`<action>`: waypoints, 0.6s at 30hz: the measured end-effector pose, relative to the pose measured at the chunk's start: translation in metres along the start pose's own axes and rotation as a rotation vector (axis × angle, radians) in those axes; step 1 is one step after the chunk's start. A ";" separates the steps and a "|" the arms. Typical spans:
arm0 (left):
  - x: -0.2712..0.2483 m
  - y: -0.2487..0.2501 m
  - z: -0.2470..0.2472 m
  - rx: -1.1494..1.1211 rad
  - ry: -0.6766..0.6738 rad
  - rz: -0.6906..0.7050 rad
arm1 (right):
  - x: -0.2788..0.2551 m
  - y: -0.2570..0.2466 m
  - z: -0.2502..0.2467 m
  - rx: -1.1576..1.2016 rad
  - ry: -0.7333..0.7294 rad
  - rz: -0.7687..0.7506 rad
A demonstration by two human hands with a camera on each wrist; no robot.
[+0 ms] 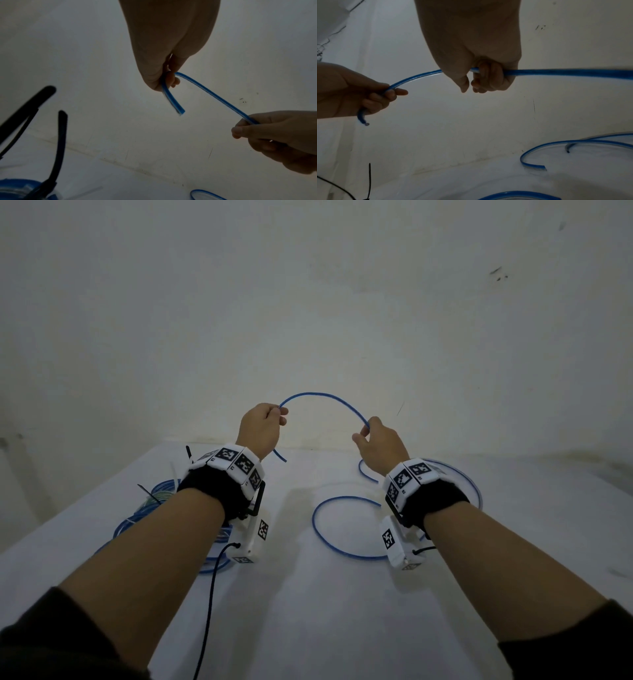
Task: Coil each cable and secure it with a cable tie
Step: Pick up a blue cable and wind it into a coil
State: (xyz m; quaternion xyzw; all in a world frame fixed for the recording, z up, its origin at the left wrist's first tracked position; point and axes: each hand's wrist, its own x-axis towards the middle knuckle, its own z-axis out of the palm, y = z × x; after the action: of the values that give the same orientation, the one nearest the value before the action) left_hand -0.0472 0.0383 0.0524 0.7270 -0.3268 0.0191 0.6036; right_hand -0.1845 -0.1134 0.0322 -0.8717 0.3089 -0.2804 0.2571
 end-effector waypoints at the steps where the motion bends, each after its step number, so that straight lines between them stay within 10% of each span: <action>1: -0.001 0.000 -0.001 -0.025 -0.010 -0.010 | 0.000 -0.001 0.002 -0.015 -0.016 0.003; 18: -0.012 0.007 -0.009 -0.227 -0.069 -0.175 | -0.003 -0.004 0.022 -0.161 -0.143 0.012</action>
State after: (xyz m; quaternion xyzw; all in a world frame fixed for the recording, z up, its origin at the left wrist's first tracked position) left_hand -0.0568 0.0518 0.0557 0.6800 -0.2828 -0.0957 0.6697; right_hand -0.1703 -0.1024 0.0184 -0.9053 0.3167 -0.1903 0.2095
